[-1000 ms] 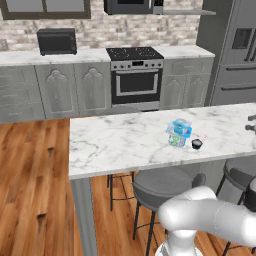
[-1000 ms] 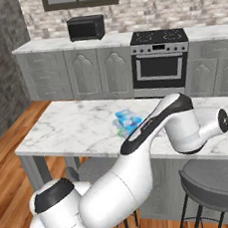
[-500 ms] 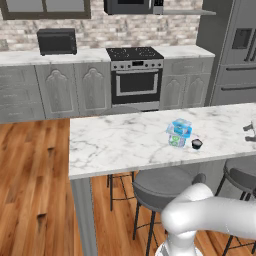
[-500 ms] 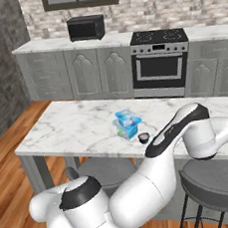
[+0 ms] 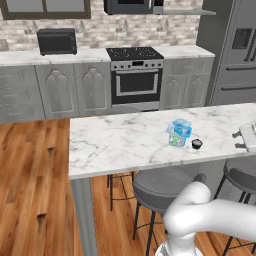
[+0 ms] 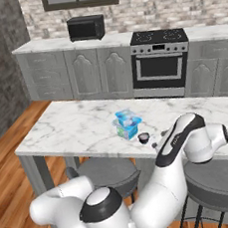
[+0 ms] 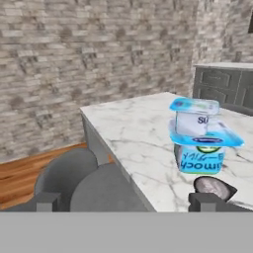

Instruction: Stack the yogurt containers by placing the smaller containers on top of the larger containers.

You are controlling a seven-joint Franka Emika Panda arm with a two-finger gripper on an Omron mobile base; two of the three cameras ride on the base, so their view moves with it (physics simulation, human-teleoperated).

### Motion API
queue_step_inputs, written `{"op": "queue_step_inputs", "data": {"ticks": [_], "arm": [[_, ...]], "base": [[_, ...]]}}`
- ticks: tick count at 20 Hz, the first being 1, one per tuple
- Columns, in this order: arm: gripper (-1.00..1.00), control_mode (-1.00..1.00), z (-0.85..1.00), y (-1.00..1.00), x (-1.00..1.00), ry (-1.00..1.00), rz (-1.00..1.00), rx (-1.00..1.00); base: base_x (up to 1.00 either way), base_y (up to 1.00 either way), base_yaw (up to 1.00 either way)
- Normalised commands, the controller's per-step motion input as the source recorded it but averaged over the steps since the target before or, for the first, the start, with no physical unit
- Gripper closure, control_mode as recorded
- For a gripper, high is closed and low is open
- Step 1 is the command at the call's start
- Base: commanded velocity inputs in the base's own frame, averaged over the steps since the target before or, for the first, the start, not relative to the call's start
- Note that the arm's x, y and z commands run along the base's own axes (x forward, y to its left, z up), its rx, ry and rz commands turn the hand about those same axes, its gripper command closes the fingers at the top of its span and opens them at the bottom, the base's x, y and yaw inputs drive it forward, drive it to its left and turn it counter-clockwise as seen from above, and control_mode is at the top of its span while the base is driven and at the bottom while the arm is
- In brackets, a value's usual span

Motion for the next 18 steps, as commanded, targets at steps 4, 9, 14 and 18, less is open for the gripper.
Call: {"op": "queue_step_inputs", "data": {"ticks": [4, 9, 14, 18], "arm": [[-1.0, -1.0, -0.08, 0.09, 0.12, 0.0, 0.0, 0.0], [-1.0, -1.0, -0.1, 0.11, 0.09, 0.03, -0.03, 0.0], [-1.0, -1.0, -0.27, 0.19, 0.19, 0.06, -0.05, -0.02], [-1.0, -1.0, -0.27, 0.17, 0.19, 0.01, -0.05, -0.02]], "base": [[0.0, 0.0, 0.0], [0.0, 0.0, 0.0], [0.0, 0.0, 0.0], [0.0, 0.0, 0.0]]}}
